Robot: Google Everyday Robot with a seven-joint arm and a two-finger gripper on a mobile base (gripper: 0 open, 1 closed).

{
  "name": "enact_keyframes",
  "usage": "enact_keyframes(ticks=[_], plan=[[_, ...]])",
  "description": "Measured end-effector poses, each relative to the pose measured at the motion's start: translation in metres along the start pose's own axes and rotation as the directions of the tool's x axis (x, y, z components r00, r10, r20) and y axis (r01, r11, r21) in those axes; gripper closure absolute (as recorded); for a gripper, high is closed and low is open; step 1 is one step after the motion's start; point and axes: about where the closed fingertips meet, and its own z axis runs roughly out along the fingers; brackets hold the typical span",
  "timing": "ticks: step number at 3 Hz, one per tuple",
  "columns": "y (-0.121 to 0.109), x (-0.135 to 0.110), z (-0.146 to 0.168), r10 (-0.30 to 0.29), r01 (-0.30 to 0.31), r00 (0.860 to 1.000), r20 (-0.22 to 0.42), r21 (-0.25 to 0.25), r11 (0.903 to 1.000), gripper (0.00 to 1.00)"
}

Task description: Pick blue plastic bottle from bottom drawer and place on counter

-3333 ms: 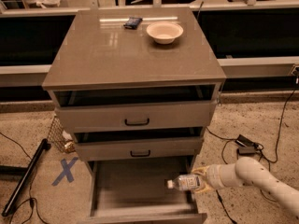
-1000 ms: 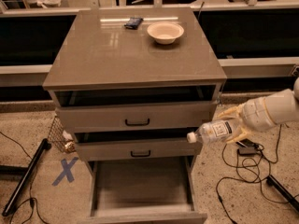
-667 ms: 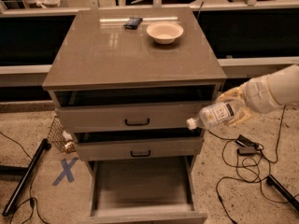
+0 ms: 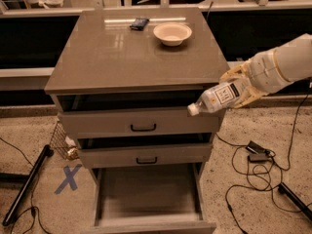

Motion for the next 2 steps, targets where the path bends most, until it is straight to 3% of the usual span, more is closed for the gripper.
enact_keyframes(ticks=[2], plan=[[-0.072,-0.016,0.003,-0.039,0.038,0.998,0.052,0.034,0.9987,1.0]])
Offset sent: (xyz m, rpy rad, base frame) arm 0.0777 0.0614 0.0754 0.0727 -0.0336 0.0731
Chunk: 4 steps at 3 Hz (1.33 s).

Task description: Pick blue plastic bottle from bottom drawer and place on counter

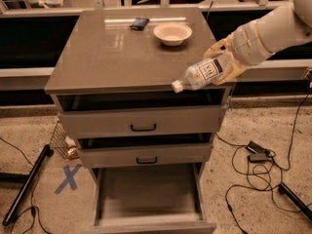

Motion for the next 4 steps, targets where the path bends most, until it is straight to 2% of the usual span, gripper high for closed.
enact_keyframes(ticks=[1,2,3,4], plan=[[-0.035,0.005,0.014,0.045,-0.046,0.998,0.038,0.001,0.999,1.0],[-0.034,0.005,0.014,0.046,-0.046,0.998,0.038,0.0,0.999,1.0],[-0.041,0.002,0.022,0.087,-0.086,0.996,0.002,-0.071,0.9937,1.0],[-0.043,0.0,0.04,0.171,-0.173,0.985,-0.024,-0.194,0.9657,1.0]])
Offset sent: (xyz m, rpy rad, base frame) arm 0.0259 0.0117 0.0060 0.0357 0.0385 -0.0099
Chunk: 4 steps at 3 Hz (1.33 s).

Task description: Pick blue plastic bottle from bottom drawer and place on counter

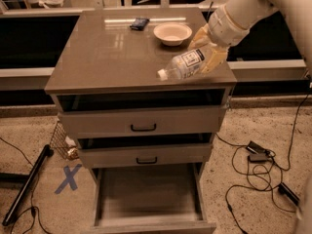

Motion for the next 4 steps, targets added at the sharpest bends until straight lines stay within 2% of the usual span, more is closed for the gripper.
enact_keyframes(ticks=[1,2,3,4], plan=[[0.0,-0.003,0.019,0.087,-0.083,0.995,0.039,-0.081,0.9932,1.0],[-0.017,-0.011,0.039,0.146,-0.135,0.983,0.108,-0.1,0.9858,1.0],[-0.036,-0.017,0.049,0.151,-0.14,0.981,0.123,-0.092,0.9858,1.0],[-0.05,-0.019,0.064,0.191,-0.18,0.976,0.105,-0.106,0.9779,1.0]])
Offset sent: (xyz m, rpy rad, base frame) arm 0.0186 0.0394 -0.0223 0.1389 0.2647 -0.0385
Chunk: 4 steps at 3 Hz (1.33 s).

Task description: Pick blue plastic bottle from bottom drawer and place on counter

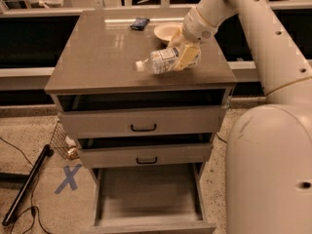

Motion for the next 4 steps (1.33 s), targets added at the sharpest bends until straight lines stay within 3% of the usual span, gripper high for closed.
enact_keyframes(ticks=[1,2,4], plan=[[-0.011,0.001,0.02,0.087,-0.088,0.995,-0.041,-0.027,0.9957,1.0],[-0.012,0.002,0.039,0.112,-0.118,0.989,-0.091,-0.063,0.991,1.0],[-0.011,0.006,0.046,0.143,-0.152,0.984,-0.103,-0.077,0.9855,0.59]])
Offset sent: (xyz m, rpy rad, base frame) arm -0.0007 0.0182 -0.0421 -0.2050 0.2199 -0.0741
